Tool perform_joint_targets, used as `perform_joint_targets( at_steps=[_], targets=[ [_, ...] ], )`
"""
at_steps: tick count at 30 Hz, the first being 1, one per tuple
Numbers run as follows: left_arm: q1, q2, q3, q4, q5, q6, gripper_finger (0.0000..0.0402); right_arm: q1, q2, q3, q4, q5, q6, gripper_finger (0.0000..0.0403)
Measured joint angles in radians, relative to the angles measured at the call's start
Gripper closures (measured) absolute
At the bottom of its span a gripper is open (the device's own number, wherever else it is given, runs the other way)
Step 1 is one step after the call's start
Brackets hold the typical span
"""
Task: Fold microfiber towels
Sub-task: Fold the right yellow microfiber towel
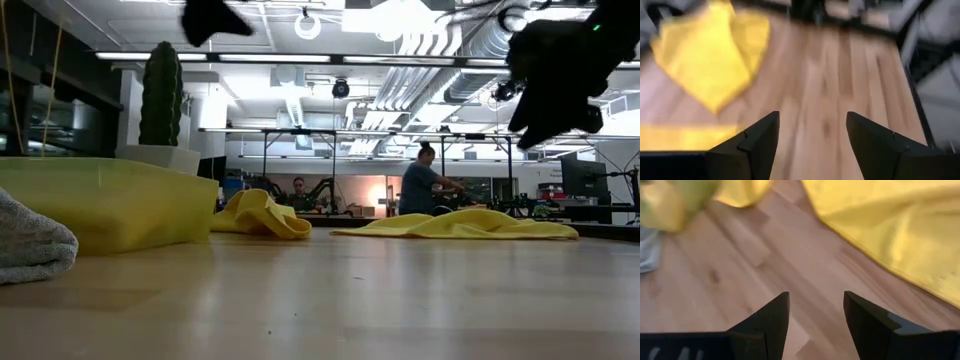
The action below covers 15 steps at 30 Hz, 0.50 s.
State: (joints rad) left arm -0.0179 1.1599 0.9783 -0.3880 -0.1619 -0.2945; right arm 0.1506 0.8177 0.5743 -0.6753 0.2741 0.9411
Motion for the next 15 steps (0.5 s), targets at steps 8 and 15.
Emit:
perform_joint_targets(
  at_steps=[8,15],
  targets=[
    [0.159,0.313,0.014,0.276,-0.004,-0.017,0.0207,-0.201,0.082,0.0,0.007,-0.109,-0.072,0.0224],
    [0.238,0.693,0.231,0.272,-0.007,0.019,0.0327,-0.242,0.016,0.0,0.032,-0.108,-0.085,0.0224]
  ],
)
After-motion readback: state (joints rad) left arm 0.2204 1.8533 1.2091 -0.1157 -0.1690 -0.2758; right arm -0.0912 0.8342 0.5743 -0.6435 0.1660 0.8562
